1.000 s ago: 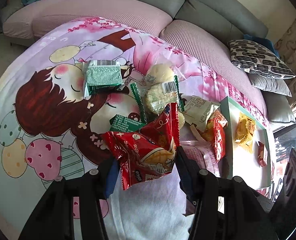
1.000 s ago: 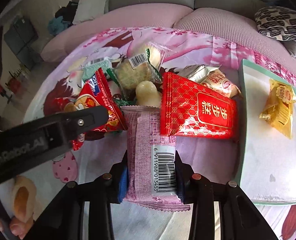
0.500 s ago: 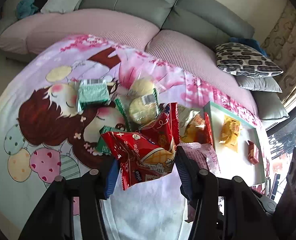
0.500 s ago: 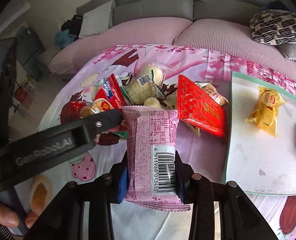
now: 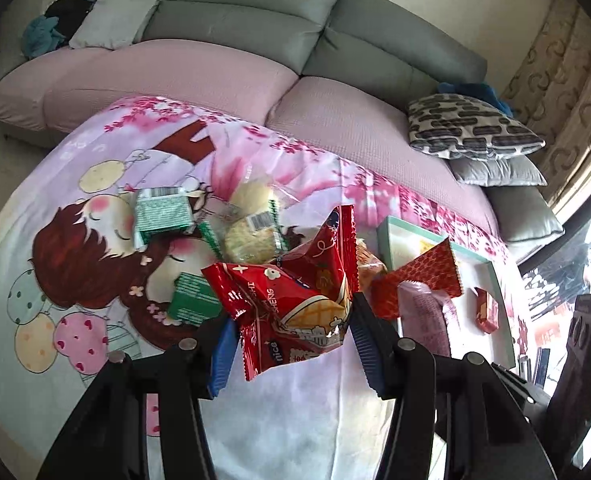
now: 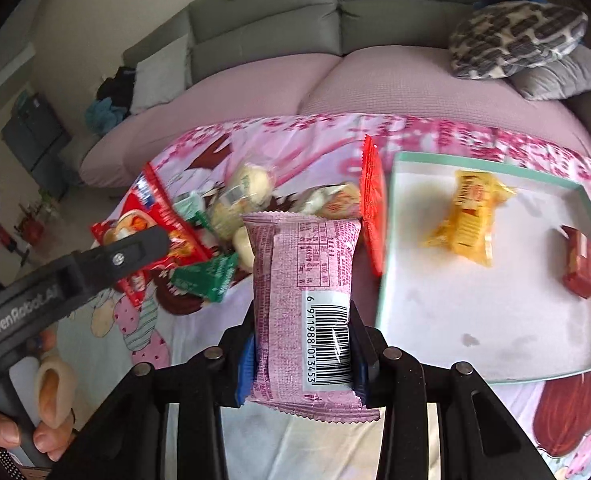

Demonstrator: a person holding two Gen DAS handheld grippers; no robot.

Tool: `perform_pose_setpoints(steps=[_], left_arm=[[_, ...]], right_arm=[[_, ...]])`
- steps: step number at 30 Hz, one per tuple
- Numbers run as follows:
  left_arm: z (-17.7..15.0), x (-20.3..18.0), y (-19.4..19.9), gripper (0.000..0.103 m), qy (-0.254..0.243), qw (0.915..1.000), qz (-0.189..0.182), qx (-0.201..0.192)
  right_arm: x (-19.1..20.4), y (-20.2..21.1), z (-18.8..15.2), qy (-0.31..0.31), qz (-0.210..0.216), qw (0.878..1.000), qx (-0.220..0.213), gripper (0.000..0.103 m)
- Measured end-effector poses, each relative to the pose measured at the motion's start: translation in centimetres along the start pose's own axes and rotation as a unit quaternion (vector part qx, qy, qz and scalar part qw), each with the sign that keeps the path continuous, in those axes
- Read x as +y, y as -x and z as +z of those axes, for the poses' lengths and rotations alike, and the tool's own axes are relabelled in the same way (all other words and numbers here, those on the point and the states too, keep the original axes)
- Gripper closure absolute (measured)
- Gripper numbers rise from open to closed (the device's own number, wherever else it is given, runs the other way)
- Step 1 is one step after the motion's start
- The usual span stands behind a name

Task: Organize snacks
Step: 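Carry both packs over the tray and open both grippers to release them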

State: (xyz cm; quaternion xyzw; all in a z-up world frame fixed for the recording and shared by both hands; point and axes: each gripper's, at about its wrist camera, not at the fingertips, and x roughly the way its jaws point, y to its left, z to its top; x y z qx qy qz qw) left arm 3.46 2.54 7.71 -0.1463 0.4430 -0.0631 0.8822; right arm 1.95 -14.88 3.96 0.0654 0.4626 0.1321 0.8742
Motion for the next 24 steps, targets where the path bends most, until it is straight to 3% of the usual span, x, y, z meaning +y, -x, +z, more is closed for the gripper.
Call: perform_pose_setpoints(steps=[16,20,24], left_arm=[[-1.3,-7.7,-2.9,0.048,-0.077,0.9957,-0.04,0.032],[-1.6,-10.2,-3.8,0.048,-0.106,0.9912,-0.065,0.045],[-2.4,-13.1,-5.2,0.048,-0.142,0.9832,-0.095,0.064]], right_arm=[[-10.6,2.5,-0.2,-0.133,-0.063,0.989,-0.026,0.063],[-13.6,3.5,-0.7,-0.165,-0.1,0.98,-0.036,0.063],[-17.3,4.2,-1.5,-0.213,-0.15,0.965,-0.041,0.063]])
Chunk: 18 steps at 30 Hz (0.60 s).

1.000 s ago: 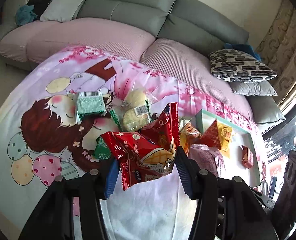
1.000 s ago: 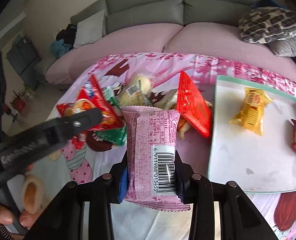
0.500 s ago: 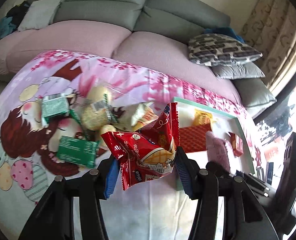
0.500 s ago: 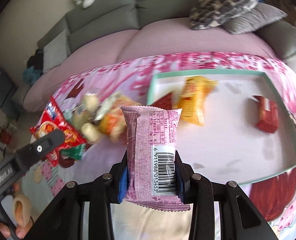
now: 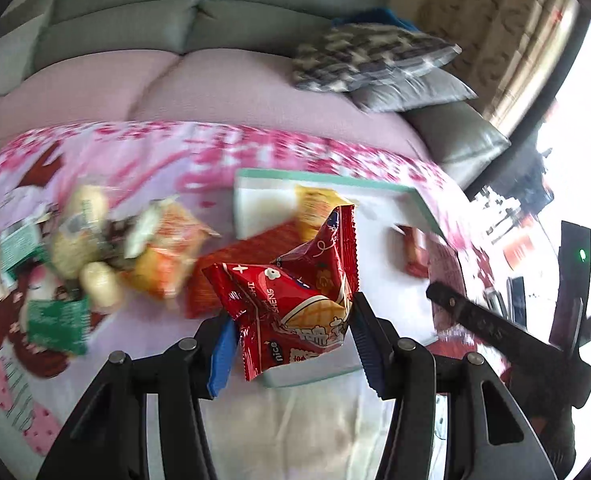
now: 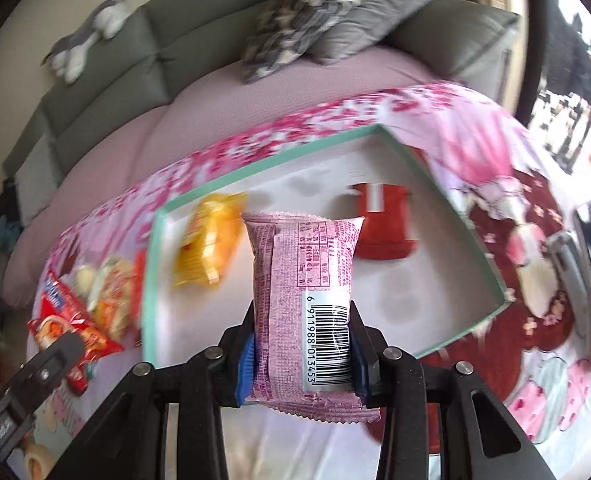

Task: Organize snacks
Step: 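Carry both packs over the tray and open both grippers to release them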

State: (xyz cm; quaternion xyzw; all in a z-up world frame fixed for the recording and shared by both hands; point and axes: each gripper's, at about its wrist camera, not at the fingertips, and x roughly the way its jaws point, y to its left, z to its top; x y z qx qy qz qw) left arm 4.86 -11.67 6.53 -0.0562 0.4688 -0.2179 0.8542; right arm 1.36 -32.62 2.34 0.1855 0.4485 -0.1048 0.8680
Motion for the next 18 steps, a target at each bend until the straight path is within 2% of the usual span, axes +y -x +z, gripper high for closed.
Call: perform_pose_setpoints(steps=[5,14,18], left_arm=[[-0.1,-2.0,-3.1,0.048,-0.011,0.9985,-0.035,0.041],[-0.3,-4.0,-7.8,0.048,-0.04,0.9948,-0.009,0.093],[-0.2,-4.1,-9.1,0.048,-0.041,0.9939,-0.004,0.102]], right_arm=[[-3.2,-0.4,0.9,-0.039,-0.031,0.999,-0.011,0.063],[-5.0,-2.1,0.8,-0.049,-0.055,0.997,0.024,0.063],[-5.6,-2.9,1.1,-0.056,-0.063,0.996,0.02,0.063]])
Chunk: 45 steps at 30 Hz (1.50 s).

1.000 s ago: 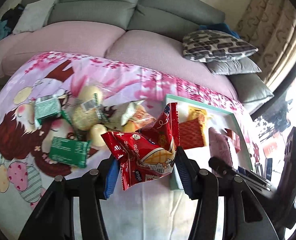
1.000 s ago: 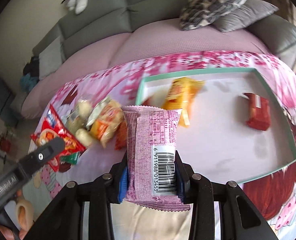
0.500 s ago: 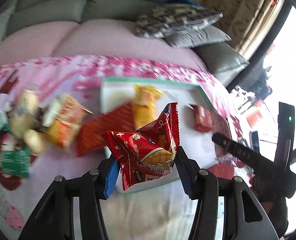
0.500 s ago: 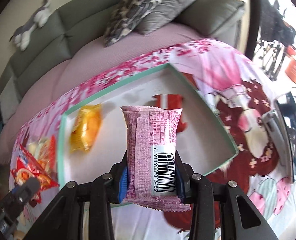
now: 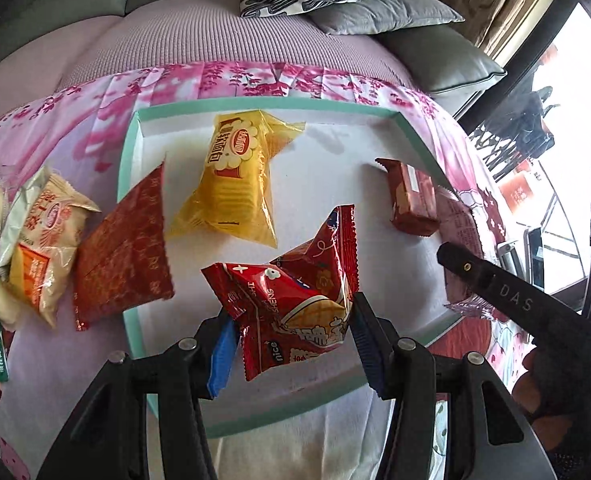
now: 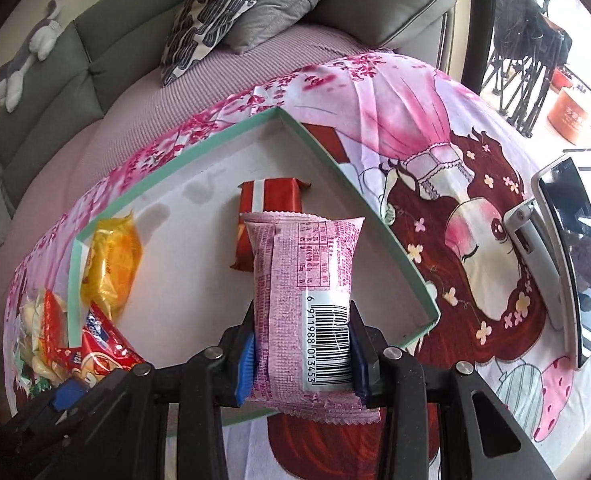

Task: Organize snacks
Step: 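Carry both packs over the tray and open both grippers to release them, then withdraw both grippers from the tray toward the remaining snacks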

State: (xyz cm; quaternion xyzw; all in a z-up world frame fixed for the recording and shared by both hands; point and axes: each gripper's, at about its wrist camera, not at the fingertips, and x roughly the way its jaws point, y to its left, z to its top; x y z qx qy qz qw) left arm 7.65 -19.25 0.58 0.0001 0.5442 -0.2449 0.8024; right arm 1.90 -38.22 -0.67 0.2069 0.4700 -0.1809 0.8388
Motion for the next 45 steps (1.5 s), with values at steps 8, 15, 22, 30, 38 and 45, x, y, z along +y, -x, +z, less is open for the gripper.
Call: perform_pose_setpoints(steps=[8,15,22,30,38,45], left_arm=[[1.2,-0.3,-1.5,0.048,-0.005,1.0,0.005,-0.002],[1.2,-1.0,-1.0,0.041,-0.018,0.9998,0.01,-0.004],[1.4,-1.4,1.5,0.034,-0.019,0.9995,0.006,-0.024],[1.3,-1.4,4.4,0.033,-0.019,0.9986,0.023,-0.043],[1.0,-0.1,6.1,0.033,-0.009,0.996,0.068,-0.057],[0.6,-0.8,8.2,0.033,-0.021,0.9964,0.036,-0.073]], right_arm=[[-0.5,-1.2,1.2,-0.002,-0.021,1.0,-0.011,0.062],[-0.6,-1.2,1.4,0.0,-0.021,1.0,-0.007,0.058],[-1.0,-0.4,1.4,-0.013,-0.018,1.0,-0.013,0.037],[0.2,1.2,1.0,0.014,-0.017,0.999,-0.026,0.031],[1.4,1.9,0.1,0.033,-0.017,0.999,-0.029,0.03],[2.6,2.8,-0.7,0.053,-0.014,0.998,-0.036,0.03]])
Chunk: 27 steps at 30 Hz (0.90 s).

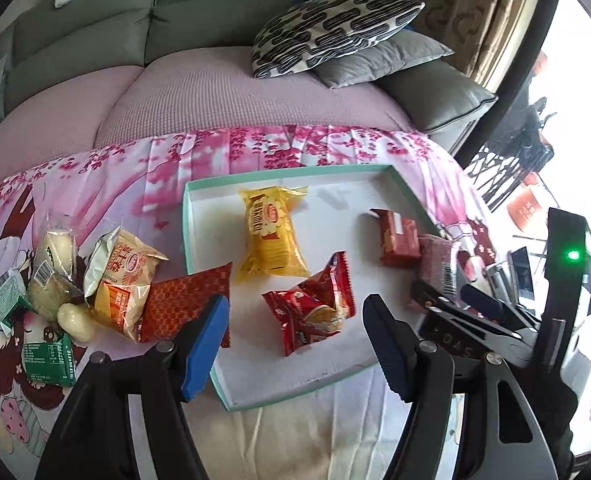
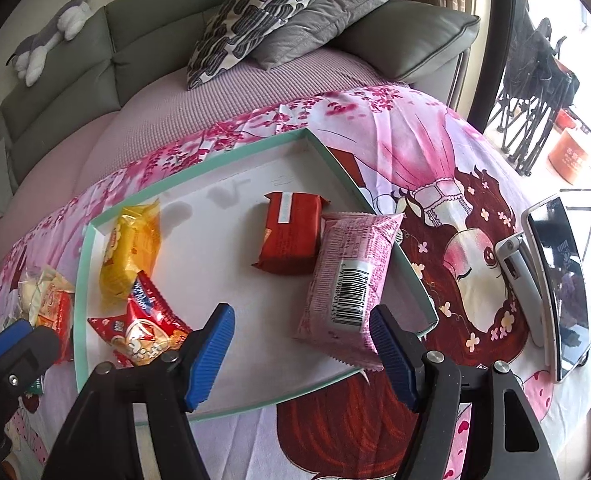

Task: Organize snacks
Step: 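Withdraw both grippers from the tray toward the remaining snacks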

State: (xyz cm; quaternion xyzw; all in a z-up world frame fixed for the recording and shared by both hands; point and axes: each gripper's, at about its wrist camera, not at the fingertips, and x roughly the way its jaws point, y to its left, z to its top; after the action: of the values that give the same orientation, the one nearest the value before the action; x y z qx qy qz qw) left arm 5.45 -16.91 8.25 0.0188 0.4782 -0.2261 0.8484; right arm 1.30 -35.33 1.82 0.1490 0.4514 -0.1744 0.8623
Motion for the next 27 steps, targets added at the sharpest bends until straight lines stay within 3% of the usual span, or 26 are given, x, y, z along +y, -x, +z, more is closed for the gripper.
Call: perform_pose_setpoints(steps=[4,8,10,12,18,21,25,27], left_arm=[[0.1,-0.1,1.3,0.032,0.004,0.9997,-0.001,-0.023],[0.3,1.4,1.8,0.032,0.016,0.9981,0.045,-0.04],[0.3,2.6,1.3,0.02,0.025,0.9957,0.081,-0.037],[0.2,3.8,0.9,0.019,0.033,0.9925,0.113,-0.033],[-0.5,6.3,-0.2,0.018,0.057,0.9876,0.145,-0.022],[-0.9,6.9,-0.7,0.008,0.059,0.9847,0.163,-0.018],[-1.4,7.8,-1.0,0.001,0.076,0.9827,0.168,-0.02],[-1.6,8.2,-1.1,0.0,0.084,0.9818,0.17,-0.019]], right_arm=[[0.3,0.2,0.0,0.004,-0.002,1.0,-0.003,0.03],[0.4,0.0,0.0,0.005,-0.002,1.0,0.002,0.03],[0.3,-0.1,0.0,0.005,-0.002,1.0,0.003,0.03],[0.4,-0.2,0.0,0.004,-0.002,1.0,0.004,0.03],[0.7,-0.6,-0.1,0.006,-0.003,1.0,0.004,0.019],[1.0,-0.7,-0.2,0.011,-0.001,1.0,0.001,0.014],[1.2,-0.9,-0.3,0.014,0.002,1.0,0.0,0.0],[1.3,-0.8,-0.3,0.017,0.001,1.0,-0.006,0.0]])
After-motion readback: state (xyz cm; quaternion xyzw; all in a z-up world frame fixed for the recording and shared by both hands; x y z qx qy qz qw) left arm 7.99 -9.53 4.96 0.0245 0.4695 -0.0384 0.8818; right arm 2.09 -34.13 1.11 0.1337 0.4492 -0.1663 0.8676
